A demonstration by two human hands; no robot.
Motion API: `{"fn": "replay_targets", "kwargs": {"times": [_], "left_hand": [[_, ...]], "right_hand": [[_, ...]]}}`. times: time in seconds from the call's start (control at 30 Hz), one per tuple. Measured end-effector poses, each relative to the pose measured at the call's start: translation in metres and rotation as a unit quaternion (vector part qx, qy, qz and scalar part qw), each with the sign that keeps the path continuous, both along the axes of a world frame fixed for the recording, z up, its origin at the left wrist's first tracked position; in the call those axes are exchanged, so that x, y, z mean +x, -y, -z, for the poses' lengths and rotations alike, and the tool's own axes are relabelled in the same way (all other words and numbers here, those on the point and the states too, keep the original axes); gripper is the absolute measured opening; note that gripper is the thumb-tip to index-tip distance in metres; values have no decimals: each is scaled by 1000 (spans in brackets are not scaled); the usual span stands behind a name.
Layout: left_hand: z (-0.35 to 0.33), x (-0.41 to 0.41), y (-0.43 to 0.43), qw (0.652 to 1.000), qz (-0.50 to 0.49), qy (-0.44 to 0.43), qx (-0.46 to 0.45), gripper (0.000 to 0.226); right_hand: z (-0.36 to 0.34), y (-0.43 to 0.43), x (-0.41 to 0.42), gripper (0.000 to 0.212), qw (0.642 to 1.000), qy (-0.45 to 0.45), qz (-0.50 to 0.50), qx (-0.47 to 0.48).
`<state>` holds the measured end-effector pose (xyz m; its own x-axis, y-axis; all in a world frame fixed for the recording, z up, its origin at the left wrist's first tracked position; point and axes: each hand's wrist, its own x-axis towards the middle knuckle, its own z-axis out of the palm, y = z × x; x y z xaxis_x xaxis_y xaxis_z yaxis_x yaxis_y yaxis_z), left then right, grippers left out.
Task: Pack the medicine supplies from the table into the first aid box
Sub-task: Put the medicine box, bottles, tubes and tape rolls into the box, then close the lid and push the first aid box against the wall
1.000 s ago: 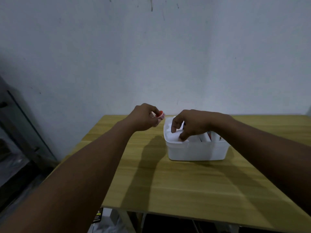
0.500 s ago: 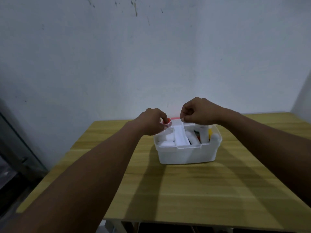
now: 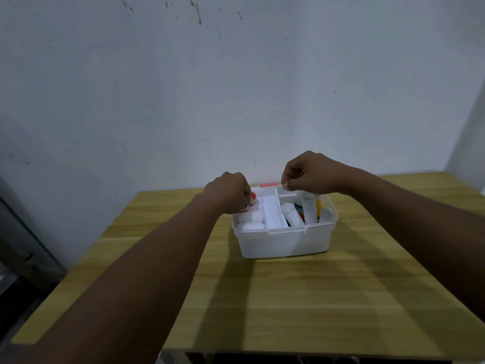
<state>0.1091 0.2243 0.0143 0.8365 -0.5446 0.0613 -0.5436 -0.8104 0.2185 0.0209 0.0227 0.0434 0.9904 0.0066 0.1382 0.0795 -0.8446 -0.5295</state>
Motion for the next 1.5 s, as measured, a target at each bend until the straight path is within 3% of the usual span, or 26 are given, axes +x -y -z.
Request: {"fn": "replay_targets", "kwargs": {"times": [0.27, 0.37, 0.47, 0.53, 0.6, 0.7, 0.9, 1.2, 1.33, 1.5], "left_hand": [[-3, 8, 0, 998, -32, 22, -41, 17], [-2, 15, -1, 990, -96, -10, -100, 41], [2, 19, 0, 952, -223, -123, -172, 73], [6, 16, 1, 903, -280, -233, -229, 64], [12, 17, 1, 866, -298, -293, -273, 46], [20, 25, 2, 850, -292, -299, -321, 29], [13, 31, 2, 830, -267, -286, -398, 32], [-7, 11, -7, 827, -232, -264, -439, 43], [-10, -1, -18, 833, -224, -259, -435, 54], [-4, -15, -34, 881, -189, -240, -362, 54]], "right_hand": [[-6, 17, 11, 8, 996, 65, 68, 3], [3, 32, 23, 18, 981, 83, 171, 50], [21, 43, 35, 47, 947, -15, 280, 155], [35, 43, 37, 60, 906, -101, 322, 255], [49, 43, 40, 55, 873, -140, 326, 333], [59, 41, 45, 46, 864, -122, 329, 360], [50, 42, 50, 28, 861, -59, 318, 392], [18, 43, 23, 20, 853, -12, 270, 446], [9, 47, -4, 23, 872, -6, 248, 421], [10, 52, -30, 24, 916, -34, 206, 342]]}}
